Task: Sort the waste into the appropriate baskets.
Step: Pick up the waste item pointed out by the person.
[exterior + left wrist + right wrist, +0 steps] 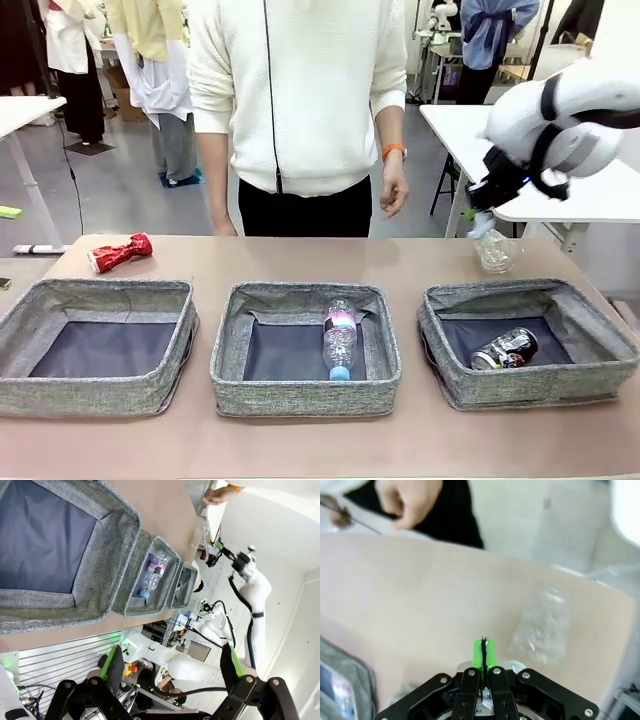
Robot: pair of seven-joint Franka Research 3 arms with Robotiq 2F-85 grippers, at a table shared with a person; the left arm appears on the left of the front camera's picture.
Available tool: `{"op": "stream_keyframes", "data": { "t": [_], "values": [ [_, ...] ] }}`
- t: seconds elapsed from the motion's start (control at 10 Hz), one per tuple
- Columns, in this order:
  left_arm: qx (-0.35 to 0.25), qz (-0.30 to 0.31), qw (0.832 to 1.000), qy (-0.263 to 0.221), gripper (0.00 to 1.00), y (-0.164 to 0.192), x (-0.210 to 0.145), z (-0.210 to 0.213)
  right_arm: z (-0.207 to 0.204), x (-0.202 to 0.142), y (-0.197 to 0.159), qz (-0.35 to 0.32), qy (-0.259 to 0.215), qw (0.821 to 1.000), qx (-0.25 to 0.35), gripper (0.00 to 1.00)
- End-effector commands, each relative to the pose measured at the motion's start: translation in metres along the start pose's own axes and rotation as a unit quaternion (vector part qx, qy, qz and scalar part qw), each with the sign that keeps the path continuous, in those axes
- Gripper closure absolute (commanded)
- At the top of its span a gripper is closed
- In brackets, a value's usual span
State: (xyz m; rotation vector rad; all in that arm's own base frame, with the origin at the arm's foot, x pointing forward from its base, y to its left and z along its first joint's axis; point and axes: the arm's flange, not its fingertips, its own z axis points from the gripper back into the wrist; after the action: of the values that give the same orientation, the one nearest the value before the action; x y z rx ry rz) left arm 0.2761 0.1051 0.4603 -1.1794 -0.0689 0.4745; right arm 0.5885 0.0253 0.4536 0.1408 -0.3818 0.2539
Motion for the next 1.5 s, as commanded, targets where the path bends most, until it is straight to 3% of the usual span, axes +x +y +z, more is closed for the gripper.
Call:
{"op": "stream_keyframes", "data": {
  "t": [0.0, 0.2, 0.3, 0.4, 0.5, 0.7, 1.0, 1.2, 1.4],
  "values": [
    [-0.011, -0.002, 1.0, 0.001, 0.0, -0.001, -0.001, -0.001, 0.047, 0.005, 0.041, 0.051, 0.027, 0.997, -0.054, 1.0],
    [-0.011, -0.002, 1.0, 0.001, 0.0, -0.001, -0.001, -0.001, 0.055, -0.005, 0.072, 0.075, 0.035, 0.994, -0.068, 1.0],
    [-0.011, -0.002, 1.0, 0.001, 0.0, -0.001, -0.001, -0.001, 0.038, -0.007, 0.076, 0.053, 0.037, 0.995, -0.08, 1.0],
    [-0.011, -0.002, 1.0, 0.001, 0.0, -0.001, -0.001, -0.001, 0.076, -0.002, 0.06, 0.074, 0.026, 0.995, -0.054, 1.0],
    [-0.011, -0.002, 1.0, 0.001, 0.0, -0.001, -0.001, -0.001, 0.076, -0.002, 0.06, 0.074, 0.026, 0.995, -0.054, 1.0],
    [-0.011, -0.002, 1.0, 0.001, 0.0, -0.001, -0.001, -0.001, 0.044, 0.007, 0.099, 0.048, 0.068, 0.995, -0.047, 0.99],
    [-0.011, -0.002, 1.0, 0.001, 0.0, -0.001, -0.001, -0.001, 0.14, 0.033, 0.207, -0.117, 0.129, 0.979, -0.107, 0.99],
    [-0.011, -0.002, 1.0, 0.001, 0.0, -0.001, -0.001, -0.001, 0.187, 0.023, 0.275, -0.112, 0.142, 0.977, -0.111, 0.99],
    [-0.011, -0.002, 1.0, 0.001, 0.0, -0.001, -0.001, -0.001, 0.212, 0.012, 0.318, -0.12, 0.143, 0.98, -0.064, 0.99]
  ]
}}
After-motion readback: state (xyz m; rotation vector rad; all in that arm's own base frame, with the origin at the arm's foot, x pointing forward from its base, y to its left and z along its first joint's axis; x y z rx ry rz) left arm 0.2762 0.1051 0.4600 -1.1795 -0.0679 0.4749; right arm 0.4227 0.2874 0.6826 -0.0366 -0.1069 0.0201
